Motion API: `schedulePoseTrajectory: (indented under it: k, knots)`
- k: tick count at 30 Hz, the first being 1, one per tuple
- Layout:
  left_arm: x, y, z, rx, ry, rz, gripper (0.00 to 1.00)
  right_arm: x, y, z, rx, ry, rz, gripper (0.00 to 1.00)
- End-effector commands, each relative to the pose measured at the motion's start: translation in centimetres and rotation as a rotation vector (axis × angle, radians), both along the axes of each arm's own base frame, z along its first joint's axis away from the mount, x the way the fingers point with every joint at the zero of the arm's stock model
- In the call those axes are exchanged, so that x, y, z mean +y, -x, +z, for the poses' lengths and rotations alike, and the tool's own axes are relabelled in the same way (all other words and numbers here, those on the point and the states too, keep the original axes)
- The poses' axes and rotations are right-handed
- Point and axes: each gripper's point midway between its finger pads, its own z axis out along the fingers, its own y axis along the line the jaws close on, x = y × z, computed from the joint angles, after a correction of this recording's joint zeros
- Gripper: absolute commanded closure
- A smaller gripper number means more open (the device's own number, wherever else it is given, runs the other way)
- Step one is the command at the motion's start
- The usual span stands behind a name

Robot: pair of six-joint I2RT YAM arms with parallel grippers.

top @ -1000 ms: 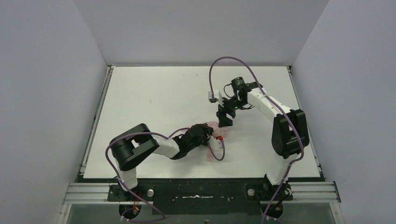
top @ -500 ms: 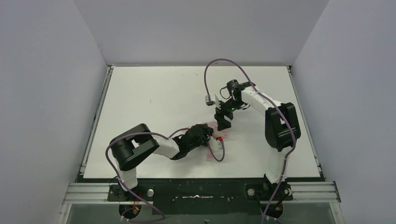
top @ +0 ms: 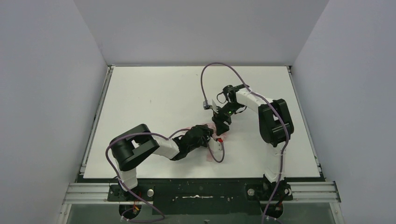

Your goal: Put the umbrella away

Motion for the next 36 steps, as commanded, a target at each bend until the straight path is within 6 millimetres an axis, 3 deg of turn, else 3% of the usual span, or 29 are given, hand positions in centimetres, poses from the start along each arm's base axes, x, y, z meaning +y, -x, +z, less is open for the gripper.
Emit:
schedulePoseTrajectory:
  k: [1,6,12,16,24,30,33,36]
  knots:
    - [0.8,2.1,-1.7,0.098,-0.036,-0.022,1.00,-1.0,-1.8,-2.3,-0.063,0.089,0.012,0.45]
    - [0.1,1.9,1.2,0.102,0.046,-0.004,0.73,-1.7,-2.3,-3.3,-0.089,0.144,-0.035,0.62]
    - [-0.1,2.8,4.7,0.160,0.174,0.019,0.45,-2.4,-3.1,-3.5,-0.149,0.182,-0.092,0.72]
    - [0.4,3.8,6.6,0.206,0.253,0.037,0.37,-2.9,-3.2,-3.7,-0.190,0.213,-0.125,0.74]
    - [3.2,5.4,11.0,0.332,0.464,0.118,0.37,-2.6,-3.4,-3.5,-0.345,0.267,-0.150,0.73]
    - [9.9,0.2,15.3,0.410,0.804,0.395,0.37,-2.0,-2.3,-3.9,-0.469,0.342,-0.169,0.73]
    - [13.4,-2.7,15.9,0.393,0.938,0.580,0.35,-1.8,-1.0,-4.3,-0.504,0.375,-0.163,0.73]
    - [14.5,-4.2,16.1,0.438,0.987,0.647,0.34,-1.6,0.0,-4.4,-0.553,0.400,-0.157,0.73]
